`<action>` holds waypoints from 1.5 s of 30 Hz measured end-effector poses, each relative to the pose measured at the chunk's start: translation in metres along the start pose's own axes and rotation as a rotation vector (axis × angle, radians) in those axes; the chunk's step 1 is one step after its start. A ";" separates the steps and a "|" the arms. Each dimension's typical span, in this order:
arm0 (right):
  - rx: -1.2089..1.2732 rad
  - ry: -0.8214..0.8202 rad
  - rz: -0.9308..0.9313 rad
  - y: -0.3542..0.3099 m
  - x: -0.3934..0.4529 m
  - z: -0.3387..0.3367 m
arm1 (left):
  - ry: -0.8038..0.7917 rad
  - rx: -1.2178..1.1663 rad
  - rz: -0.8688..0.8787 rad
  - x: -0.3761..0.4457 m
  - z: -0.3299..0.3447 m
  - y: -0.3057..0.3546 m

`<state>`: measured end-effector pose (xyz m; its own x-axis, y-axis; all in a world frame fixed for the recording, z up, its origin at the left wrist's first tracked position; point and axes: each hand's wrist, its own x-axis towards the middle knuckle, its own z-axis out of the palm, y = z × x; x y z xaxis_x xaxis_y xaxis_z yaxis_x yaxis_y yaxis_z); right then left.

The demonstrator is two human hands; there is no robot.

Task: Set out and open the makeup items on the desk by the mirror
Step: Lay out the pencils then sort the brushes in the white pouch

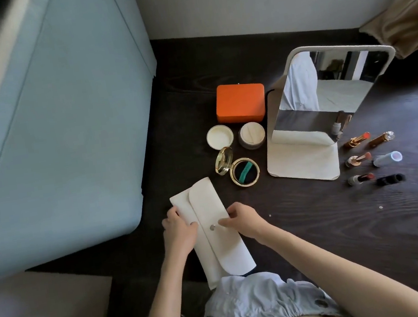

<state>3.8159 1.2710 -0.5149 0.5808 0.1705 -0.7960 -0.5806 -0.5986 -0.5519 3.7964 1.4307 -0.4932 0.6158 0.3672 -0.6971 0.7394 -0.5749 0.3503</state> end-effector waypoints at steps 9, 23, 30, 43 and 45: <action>-0.050 -0.034 -0.182 -0.005 -0.016 -0.017 | 0.034 -0.341 -0.012 -0.008 0.006 0.004; -0.750 -0.080 -0.035 0.059 -0.033 -0.111 | 0.033 0.208 -0.004 -0.003 0.024 0.006; -0.753 0.185 -0.080 0.049 -0.027 -0.076 | 0.091 0.336 -0.028 0.002 0.038 0.022; -0.120 0.067 -0.295 0.014 -0.034 -0.061 | -0.174 -0.064 0.145 -0.015 0.016 0.026; 0.088 -0.072 -0.276 0.012 -0.041 -0.061 | -0.355 -0.294 0.207 -0.028 0.009 0.031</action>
<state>3.8199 1.2093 -0.4735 0.6837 0.3741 -0.6266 -0.4555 -0.4521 -0.7669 3.7994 1.3956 -0.4686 0.6651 -0.0333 -0.7460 0.6882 -0.3602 0.6297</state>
